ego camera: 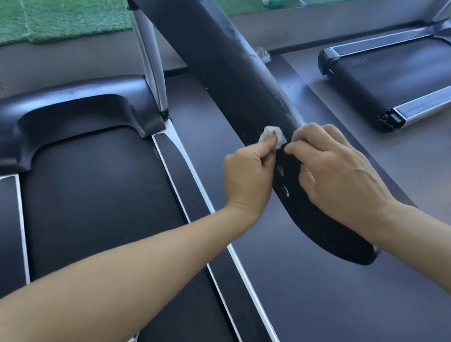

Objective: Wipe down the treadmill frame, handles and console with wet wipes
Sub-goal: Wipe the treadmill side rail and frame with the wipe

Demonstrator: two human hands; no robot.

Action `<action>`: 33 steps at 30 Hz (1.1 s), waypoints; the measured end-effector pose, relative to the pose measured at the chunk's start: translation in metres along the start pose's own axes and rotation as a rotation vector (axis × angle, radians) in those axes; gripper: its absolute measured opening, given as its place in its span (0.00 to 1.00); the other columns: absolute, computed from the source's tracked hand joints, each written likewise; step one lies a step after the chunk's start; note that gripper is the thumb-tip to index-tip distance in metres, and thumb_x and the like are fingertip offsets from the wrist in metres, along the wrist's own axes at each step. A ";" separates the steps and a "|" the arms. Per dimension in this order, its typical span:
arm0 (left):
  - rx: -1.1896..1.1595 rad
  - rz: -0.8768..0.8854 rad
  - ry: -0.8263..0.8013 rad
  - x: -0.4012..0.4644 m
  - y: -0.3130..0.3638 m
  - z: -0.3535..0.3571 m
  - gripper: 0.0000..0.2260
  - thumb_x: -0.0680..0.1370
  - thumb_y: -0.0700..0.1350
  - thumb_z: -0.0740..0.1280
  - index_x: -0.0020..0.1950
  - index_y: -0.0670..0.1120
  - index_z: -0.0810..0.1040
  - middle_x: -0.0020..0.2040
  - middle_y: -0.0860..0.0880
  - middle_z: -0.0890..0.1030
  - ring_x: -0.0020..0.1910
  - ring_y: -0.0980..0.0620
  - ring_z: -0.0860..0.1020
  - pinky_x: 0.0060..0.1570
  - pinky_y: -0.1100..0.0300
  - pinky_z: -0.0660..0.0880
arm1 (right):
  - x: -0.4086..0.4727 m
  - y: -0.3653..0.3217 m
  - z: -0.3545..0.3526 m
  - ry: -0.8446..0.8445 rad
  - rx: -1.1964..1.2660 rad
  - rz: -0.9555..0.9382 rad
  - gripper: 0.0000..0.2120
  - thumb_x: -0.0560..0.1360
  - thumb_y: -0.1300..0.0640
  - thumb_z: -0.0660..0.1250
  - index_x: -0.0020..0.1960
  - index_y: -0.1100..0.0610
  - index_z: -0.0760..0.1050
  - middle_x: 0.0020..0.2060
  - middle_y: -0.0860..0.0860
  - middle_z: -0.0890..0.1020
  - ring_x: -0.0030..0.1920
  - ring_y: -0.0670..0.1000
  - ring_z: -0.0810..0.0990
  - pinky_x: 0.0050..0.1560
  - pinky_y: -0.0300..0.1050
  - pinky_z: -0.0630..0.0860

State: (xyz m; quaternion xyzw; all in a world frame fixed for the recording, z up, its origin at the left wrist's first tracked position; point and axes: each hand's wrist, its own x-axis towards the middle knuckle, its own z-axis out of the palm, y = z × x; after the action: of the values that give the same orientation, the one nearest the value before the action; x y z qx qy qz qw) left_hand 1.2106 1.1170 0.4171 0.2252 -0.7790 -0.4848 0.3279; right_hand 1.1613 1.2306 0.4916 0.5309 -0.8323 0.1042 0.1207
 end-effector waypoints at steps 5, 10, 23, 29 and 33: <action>0.057 -0.045 0.061 0.027 -0.004 -0.001 0.09 0.78 0.40 0.63 0.50 0.45 0.84 0.28 0.41 0.75 0.29 0.43 0.69 0.33 0.54 0.72 | 0.002 -0.001 0.001 -0.030 0.001 0.033 0.10 0.65 0.73 0.66 0.45 0.64 0.78 0.47 0.54 0.77 0.47 0.58 0.74 0.34 0.47 0.75; 0.105 -0.154 0.133 0.054 -0.010 0.001 0.11 0.80 0.41 0.61 0.43 0.46 0.81 0.31 0.38 0.77 0.30 0.41 0.68 0.34 0.47 0.73 | 0.004 -0.003 0.002 -0.037 -0.013 0.032 0.10 0.65 0.74 0.67 0.45 0.64 0.78 0.47 0.53 0.77 0.47 0.57 0.75 0.35 0.44 0.73; 0.129 -0.180 0.083 0.030 -0.013 0.010 0.11 0.79 0.38 0.60 0.39 0.41 0.79 0.30 0.36 0.74 0.29 0.43 0.66 0.32 0.47 0.71 | 0.002 -0.002 0.002 -0.054 -0.020 0.020 0.10 0.66 0.73 0.66 0.45 0.65 0.77 0.46 0.54 0.76 0.47 0.58 0.74 0.35 0.49 0.77; 0.096 -0.114 0.029 -0.004 -0.008 0.012 0.10 0.79 0.40 0.61 0.44 0.44 0.81 0.27 0.39 0.72 0.27 0.44 0.65 0.30 0.50 0.70 | 0.000 -0.004 0.000 -0.040 -0.006 0.027 0.08 0.68 0.72 0.65 0.45 0.64 0.77 0.46 0.54 0.76 0.47 0.57 0.74 0.33 0.47 0.74; 0.050 -0.107 -0.038 -0.033 0.000 0.014 0.10 0.81 0.43 0.62 0.48 0.49 0.83 0.25 0.44 0.70 0.27 0.44 0.65 0.32 0.51 0.72 | -0.001 -0.004 -0.002 -0.040 0.014 0.007 0.06 0.69 0.70 0.64 0.44 0.63 0.77 0.46 0.54 0.76 0.47 0.56 0.74 0.30 0.46 0.73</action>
State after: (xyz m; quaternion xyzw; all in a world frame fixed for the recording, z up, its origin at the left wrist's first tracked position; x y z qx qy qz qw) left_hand 1.2228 1.1476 0.4027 0.2652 -0.7837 -0.4862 0.2812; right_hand 1.1650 1.2305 0.4934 0.5306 -0.8358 0.0999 0.0999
